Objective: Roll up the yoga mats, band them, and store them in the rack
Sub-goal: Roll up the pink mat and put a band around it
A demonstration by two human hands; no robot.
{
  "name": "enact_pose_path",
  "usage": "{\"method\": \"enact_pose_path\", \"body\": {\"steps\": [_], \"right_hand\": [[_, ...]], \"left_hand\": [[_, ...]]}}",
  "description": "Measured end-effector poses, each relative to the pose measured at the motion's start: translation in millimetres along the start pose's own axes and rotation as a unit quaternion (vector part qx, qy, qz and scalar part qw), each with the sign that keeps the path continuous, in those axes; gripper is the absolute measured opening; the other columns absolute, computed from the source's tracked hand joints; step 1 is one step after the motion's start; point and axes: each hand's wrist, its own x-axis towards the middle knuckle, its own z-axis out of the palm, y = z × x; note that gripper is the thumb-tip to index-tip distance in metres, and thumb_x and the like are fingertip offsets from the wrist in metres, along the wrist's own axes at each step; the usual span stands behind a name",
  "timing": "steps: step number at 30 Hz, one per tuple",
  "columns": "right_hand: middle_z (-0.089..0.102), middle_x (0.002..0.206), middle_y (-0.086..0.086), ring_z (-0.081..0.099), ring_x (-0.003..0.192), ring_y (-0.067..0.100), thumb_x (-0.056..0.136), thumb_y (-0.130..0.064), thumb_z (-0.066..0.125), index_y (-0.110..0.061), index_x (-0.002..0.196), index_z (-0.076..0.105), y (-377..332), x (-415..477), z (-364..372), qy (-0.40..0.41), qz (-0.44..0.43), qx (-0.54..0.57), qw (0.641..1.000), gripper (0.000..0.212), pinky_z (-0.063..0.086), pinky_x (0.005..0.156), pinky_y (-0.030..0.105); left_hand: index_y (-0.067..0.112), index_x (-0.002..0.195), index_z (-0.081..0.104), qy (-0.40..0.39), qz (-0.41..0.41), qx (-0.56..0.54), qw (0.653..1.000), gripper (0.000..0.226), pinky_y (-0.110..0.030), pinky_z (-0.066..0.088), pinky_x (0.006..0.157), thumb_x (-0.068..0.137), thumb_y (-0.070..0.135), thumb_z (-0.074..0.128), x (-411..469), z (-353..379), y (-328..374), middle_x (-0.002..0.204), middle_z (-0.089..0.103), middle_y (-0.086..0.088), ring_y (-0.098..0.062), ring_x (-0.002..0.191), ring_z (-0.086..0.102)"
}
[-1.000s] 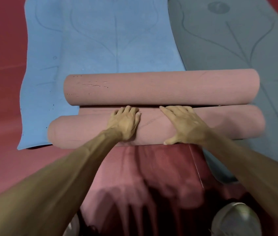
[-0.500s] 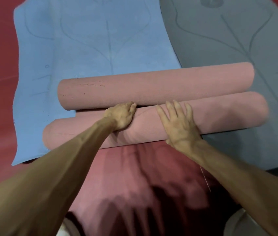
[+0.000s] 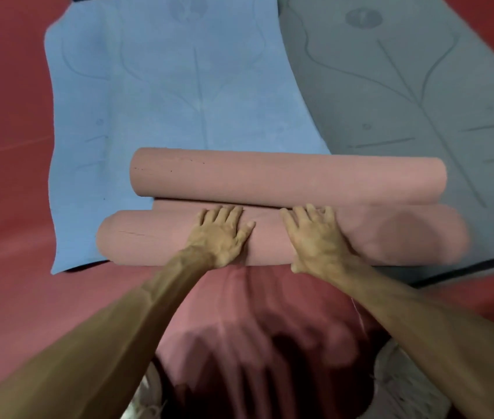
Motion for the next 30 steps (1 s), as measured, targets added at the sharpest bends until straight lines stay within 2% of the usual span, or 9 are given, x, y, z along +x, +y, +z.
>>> {"method": "enact_pose_path", "body": {"steps": [4, 7, 9, 12, 14, 16, 21, 26, 30], "right_hand": [[0.056, 0.102, 0.012, 0.054, 0.089, 0.031, 0.020, -0.050, 0.088, -0.009, 0.119, 0.058, 6.7, -30.8, 11.7, 0.002, -0.027, 0.015, 1.000, 0.112, 0.041, 0.076, 0.043], [0.049, 0.123, 0.005, 0.047, 0.108, 0.027, 0.057, -0.077, 0.066, -0.022, 0.133, 0.048, 19.3, -37.5, 14.5, -0.013, -0.061, 0.072, 0.995, 0.095, 0.034, 0.090, 0.041], [0.042, 0.139, 0.000, 0.037, 0.128, 0.022, 0.081, -0.077, 0.036, -0.030, 0.140, 0.038, 31.0, -31.6, 11.9, -0.057, -0.003, 0.133, 0.990, 0.075, 0.025, 0.104, 0.040], [0.034, 0.154, 0.001, 0.029, 0.142, 0.020, 0.093, -0.068, 0.021, -0.025, 0.147, 0.031, 45.5, -17.7, 13.6, -0.122, 0.095, 0.163, 0.974, 0.070, 0.017, 0.115, 0.044], [0.026, 0.158, 0.002, 0.022, 0.145, 0.018, 0.095, -0.065, 0.020, -0.021, 0.151, 0.023, 47.8, -13.6, 15.1, -0.132, 0.117, 0.164, 0.971, 0.072, 0.013, 0.117, 0.047], [0.015, 0.161, 0.000, 0.012, 0.148, 0.016, 0.096, -0.062, 0.022, -0.021, 0.154, 0.014, 43.7, -9.5, 17.0, -0.135, 0.135, 0.161, 0.968, 0.072, 0.009, 0.116, 0.049], [-0.010, 0.162, 0.001, 0.003, 0.149, 0.027, 0.096, -0.053, 0.033, -0.022, 0.154, 0.010, 50.5, 23.4, 21.2, -0.101, 0.149, 0.187, 0.966, 0.070, 0.017, 0.113, 0.055], [-0.005, 0.163, -0.003, 0.005, 0.149, 0.027, 0.096, -0.051, 0.036, -0.022, 0.154, 0.015, 65.8, 46.0, 28.4, -0.082, 0.141, 0.192, 0.968, 0.068, 0.020, 0.115, 0.052], [-0.003, 0.163, 0.004, 0.004, 0.149, 0.027, 0.095, -0.045, 0.043, -0.019, 0.152, 0.020, 65.0, 51.9, 27.0, -0.007, 0.160, 0.189, 0.969, 0.067, 0.017, 0.116, 0.053]], "left_hand": [[0.019, 0.153, 0.009, -0.038, 0.010, 0.008, 0.999, 0.072, -0.041, 0.005, 0.118, 0.095, 0.062, 0.015, -40.3, 21.5, 12.4, 0.159, 0.014, -0.001, -0.022, 0.145, 0.010], [0.020, 0.153, 0.004, -0.025, 0.021, 0.022, 0.999, 0.092, -0.040, 0.001, 0.117, 0.077, 0.071, -0.006, -58.8, 40.8, 12.5, 0.159, 0.010, 0.000, -0.023, 0.145, 0.006], [0.021, 0.153, 0.003, -0.027, 0.014, 0.000, 1.000, 0.091, -0.040, 0.000, 0.117, 0.078, 0.072, -0.004, -50.1, 40.0, 8.5, 0.159, 0.008, 0.001, -0.024, 0.146, 0.004], [0.022, 0.153, 0.005, -0.047, 0.017, -0.024, 0.998, 0.085, -0.039, 0.001, 0.119, 0.085, 0.074, 0.009, -36.5, 32.5, 4.5, 0.159, 0.009, 0.001, -0.023, 0.146, 0.004], [0.023, 0.152, 0.008, -0.045, 0.014, -0.031, 0.998, 0.088, -0.038, 0.001, 0.119, 0.081, 0.076, 0.006, -35.1, 33.0, 4.9, 0.158, 0.011, 0.003, -0.022, 0.146, 0.005], [0.024, 0.152, 0.012, -0.032, 0.005, -0.043, 0.999, 0.075, -0.037, 0.002, 0.118, 0.091, 0.068, 0.013, -33.7, 34.0, 6.0, 0.158, 0.014, 0.004, -0.020, 0.146, 0.007], [0.023, 0.148, 0.025, 0.025, 0.015, -0.033, 0.999, 0.058, -0.037, 0.009, 0.116, 0.099, 0.054, 0.019, -19.9, 29.0, 4.8, 0.151, 0.030, 0.006, -0.017, 0.140, 0.021], [0.024, 0.145, 0.029, 0.044, 0.014, -0.005, 0.999, 0.071, -0.038, 0.012, 0.116, 0.091, 0.062, 0.003, -16.7, 36.6, 5.0, 0.147, 0.035, 0.007, -0.016, 0.137, 0.027], [0.026, 0.136, 0.042, 0.066, 0.005, 0.002, 0.998, 0.082, -0.037, 0.023, 0.111, 0.082, 0.064, -0.006, -0.2, 31.9, 2.2, 0.138, 0.048, 0.005, -0.017, 0.130, 0.040]]}}
